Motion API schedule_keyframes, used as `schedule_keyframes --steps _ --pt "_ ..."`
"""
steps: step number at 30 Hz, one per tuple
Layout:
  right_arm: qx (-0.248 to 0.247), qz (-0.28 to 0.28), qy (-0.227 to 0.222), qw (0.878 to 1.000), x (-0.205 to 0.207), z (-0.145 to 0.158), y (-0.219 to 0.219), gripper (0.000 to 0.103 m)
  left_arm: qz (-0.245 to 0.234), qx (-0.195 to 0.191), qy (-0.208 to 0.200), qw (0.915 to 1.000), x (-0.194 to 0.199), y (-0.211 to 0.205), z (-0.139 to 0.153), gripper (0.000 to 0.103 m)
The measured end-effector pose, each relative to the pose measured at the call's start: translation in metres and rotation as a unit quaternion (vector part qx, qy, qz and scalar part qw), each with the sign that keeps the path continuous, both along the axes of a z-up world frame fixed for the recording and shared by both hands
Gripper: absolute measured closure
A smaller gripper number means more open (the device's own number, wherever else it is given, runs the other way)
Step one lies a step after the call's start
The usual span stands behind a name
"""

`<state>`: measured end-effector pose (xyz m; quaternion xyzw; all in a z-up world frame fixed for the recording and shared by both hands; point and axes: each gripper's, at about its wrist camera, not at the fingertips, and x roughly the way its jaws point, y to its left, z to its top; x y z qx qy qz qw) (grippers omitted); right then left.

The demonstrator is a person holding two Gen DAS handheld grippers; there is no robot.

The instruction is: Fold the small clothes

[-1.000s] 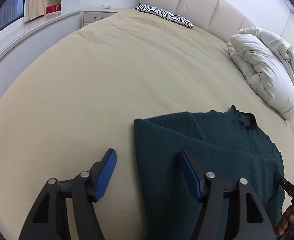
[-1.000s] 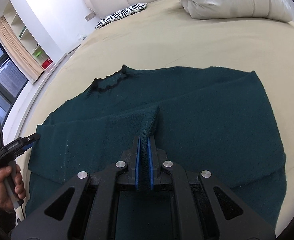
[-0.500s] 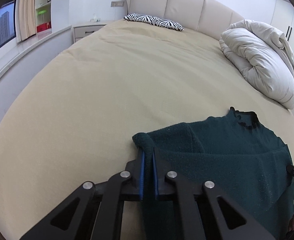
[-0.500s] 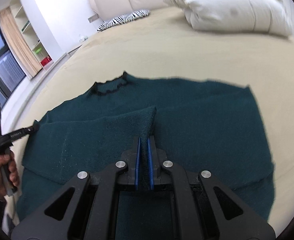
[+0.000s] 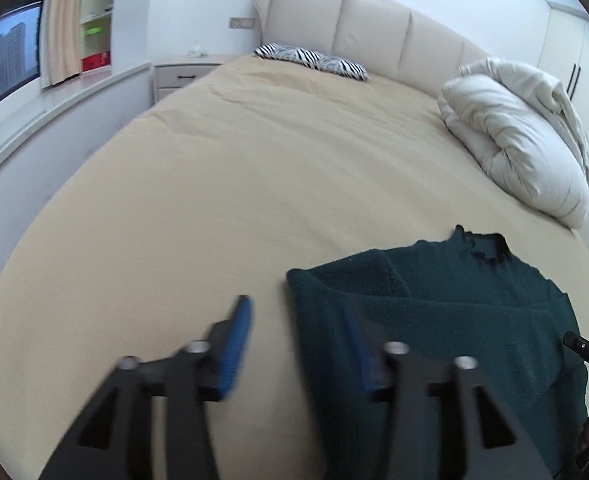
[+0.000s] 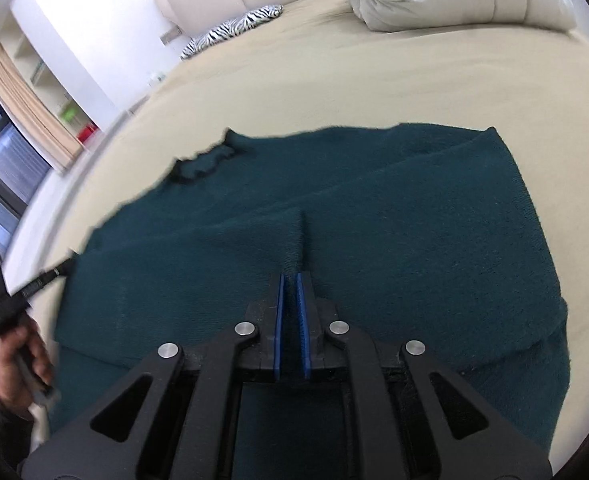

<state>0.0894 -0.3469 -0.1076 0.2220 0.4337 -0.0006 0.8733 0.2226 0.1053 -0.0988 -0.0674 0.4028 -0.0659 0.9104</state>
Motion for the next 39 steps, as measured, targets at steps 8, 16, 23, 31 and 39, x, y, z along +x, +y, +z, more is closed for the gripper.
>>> schedule_keyframes --steps 8,16,23,31,39 --pt "0.006 0.028 0.031 0.999 0.010 -0.007 0.018 0.093 -0.025 0.022 0.039 0.9987 -0.044 -0.017 -0.006 0.043" --pt "-0.009 0.036 0.024 0.999 0.005 -0.008 0.026 0.084 -0.028 0.057 0.059 0.9962 -0.056 -0.024 -0.031 0.044" --pt "-0.099 0.054 0.039 0.993 0.009 -0.012 0.043 0.101 -0.043 0.053 0.055 0.9961 -0.059 -0.025 -0.036 0.056" --pt "-0.078 0.021 0.044 0.996 -0.003 -0.015 0.023 0.103 -0.051 0.050 0.056 0.9958 -0.058 -0.023 -0.036 0.062" --pt "-0.030 0.017 -0.002 0.999 -0.005 0.000 0.005 0.094 -0.052 0.050 0.054 0.9960 -0.059 -0.022 -0.036 0.062"
